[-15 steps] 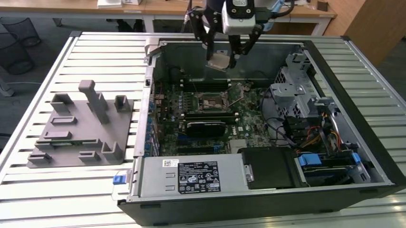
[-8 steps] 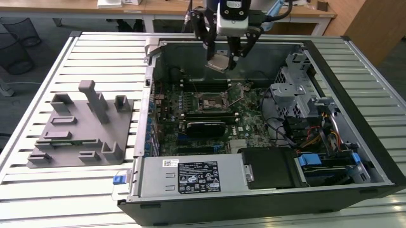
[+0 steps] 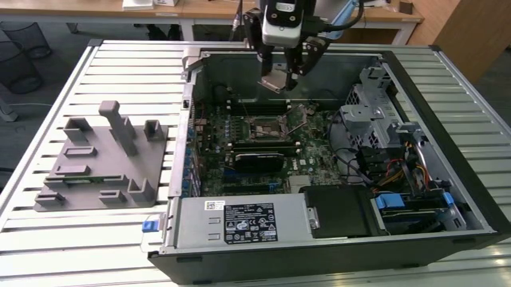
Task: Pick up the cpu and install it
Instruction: 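Place the cpu into insertion slot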
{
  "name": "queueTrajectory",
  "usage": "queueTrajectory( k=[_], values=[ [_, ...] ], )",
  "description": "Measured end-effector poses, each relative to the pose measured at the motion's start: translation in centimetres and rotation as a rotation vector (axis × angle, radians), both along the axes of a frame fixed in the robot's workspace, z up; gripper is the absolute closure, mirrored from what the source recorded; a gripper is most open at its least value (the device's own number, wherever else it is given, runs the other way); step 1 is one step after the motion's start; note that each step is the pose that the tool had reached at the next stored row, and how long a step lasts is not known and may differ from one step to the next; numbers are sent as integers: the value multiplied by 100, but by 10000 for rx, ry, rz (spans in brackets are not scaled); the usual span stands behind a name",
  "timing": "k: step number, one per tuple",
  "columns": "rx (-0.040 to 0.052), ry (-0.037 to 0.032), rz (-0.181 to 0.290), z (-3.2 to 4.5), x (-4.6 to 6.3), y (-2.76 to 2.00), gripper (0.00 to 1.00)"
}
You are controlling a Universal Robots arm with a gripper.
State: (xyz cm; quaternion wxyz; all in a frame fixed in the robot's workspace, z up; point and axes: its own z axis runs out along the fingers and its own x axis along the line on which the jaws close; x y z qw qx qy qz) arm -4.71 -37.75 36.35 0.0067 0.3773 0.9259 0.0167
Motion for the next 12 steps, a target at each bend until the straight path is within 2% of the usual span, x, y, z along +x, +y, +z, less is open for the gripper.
queueTrajectory(
  k=[12],
  values=[
    [-1, 1, -2040, -41, 0, 1, 46]
  ],
)
